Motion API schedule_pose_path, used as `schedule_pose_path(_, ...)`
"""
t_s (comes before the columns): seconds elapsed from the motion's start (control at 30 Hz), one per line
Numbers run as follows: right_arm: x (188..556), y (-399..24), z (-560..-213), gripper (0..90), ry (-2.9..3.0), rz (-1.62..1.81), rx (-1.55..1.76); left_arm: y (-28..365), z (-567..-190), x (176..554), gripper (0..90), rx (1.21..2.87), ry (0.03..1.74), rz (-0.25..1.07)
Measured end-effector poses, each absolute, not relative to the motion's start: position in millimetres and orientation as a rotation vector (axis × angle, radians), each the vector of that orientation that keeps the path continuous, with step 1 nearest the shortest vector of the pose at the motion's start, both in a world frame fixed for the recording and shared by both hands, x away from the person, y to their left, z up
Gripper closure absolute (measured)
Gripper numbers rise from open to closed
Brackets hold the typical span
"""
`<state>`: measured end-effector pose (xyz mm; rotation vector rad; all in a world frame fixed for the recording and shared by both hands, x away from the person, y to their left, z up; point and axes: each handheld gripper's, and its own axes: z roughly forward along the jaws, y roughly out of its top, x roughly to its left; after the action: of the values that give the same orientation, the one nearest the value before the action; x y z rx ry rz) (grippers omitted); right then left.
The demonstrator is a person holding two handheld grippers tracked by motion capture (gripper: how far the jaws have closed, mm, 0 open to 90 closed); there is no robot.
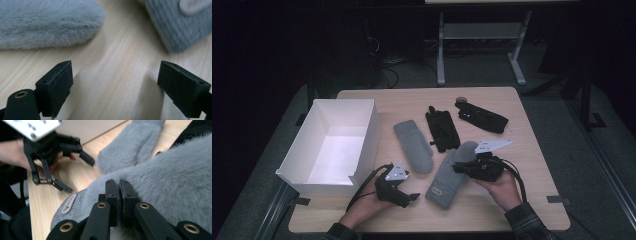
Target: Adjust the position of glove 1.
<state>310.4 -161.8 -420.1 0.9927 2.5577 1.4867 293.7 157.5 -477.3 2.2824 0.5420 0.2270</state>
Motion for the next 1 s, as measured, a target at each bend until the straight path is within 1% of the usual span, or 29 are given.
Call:
schedule_pose_path(0.13,311.6,-154.8,-428.6,86.0,2.607,1.426,0.996,157.7,-477.0,293.7,12.4,2.286,0.541,0.226)
schedule_pose_path(0.23,311.8,-149.9,-436.3,83.2,2.638,1.353,0.994,157.7,-477.0,293.7,12.4,2.287,0.54,0.226)
schedule_pose_path(0.27,312.1,-148.8,-438.5,80.8,2.647,1.331,0.992,157.7,-477.0,293.6,12.4,2.286,0.541,0.226)
schedule_pose_path(0.3,312.4,-147.9,-440.1,76.2,2.653,1.318,0.994,157.8,-476.9,293.9,12.4,2.287,0.538,0.229)
schedule_pose_path(0.33,313.4,-147.5,-441.3,68.6,2.671,1.315,0.995,157.8,-477.0,293.8,12.4,2.287,0.538,0.229)
schedule_pose_path(0.43,313.5,-147.5,-440.6,57.1,2.674,1.277,1.001,157.7,-477.0,293.6,12.4,2.286,0.541,0.226)
schedule_pose_path(0.47,313.3,-148.9,-439.6,57.8,2.668,1.265,0.991,157.7,-477.0,293.6,12.3,2.286,0.542,0.222)
schedule_pose_path(0.53,312.2,-152.4,-437.5,65.8,2.666,1.257,0.975,157.7,-477.0,294.0,12.3,2.287,0.538,0.22)
schedule_pose_path(0.57,311.6,-154.8,-436.8,74.2,2.667,1.254,0.948,157.6,-477.1,294.0,12.3,2.285,0.54,0.217)
schedule_pose_path(0.67,303.1,-160.3,-433.3,90.0,2.703,1.272,0.884,157.3,-477.3,294.0,12.4,2.28,0.546,0.217)
schedule_pose_path(0.83,286.5,-161.8,-437.3,90.0,2.771,1.231,0.797,157.4,-477.4,294.1,12.4,2.281,0.544,0.22)
schedule_pose_path(1.0,271.7,-148.6,-447.5,90.0,2.869,1.2,0.726,157.5,-477.2,294.3,12.4,2.284,0.541,0.223)
